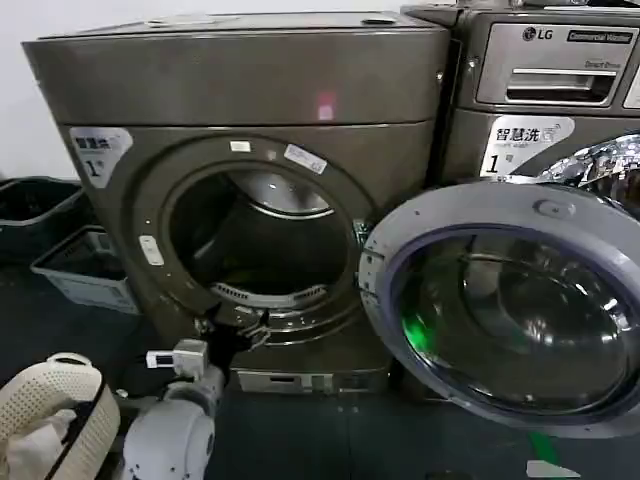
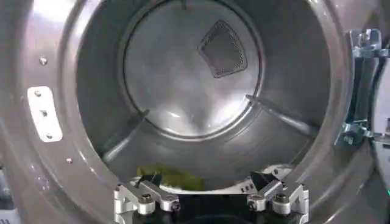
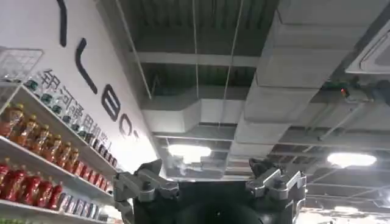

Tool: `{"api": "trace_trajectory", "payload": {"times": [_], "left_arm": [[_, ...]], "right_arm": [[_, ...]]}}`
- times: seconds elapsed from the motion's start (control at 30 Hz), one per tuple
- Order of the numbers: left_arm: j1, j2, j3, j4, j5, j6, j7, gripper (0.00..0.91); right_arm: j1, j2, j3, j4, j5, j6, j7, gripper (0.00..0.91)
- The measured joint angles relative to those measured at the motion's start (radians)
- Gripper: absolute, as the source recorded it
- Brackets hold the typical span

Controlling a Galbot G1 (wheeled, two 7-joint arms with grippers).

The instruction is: Grasp the clothes from the dryer.

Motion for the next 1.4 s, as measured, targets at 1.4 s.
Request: {"api": "trace_trajectory", "payload": {"times": [1.4], "left_arm": [[0.002,0.0,0.0,0.0,0.001,0.0,0.004,0.907]], "right_arm": [[-0.019,0.004,0.023,-0.007,0.012,-0.004,0.002,0.907]]}}
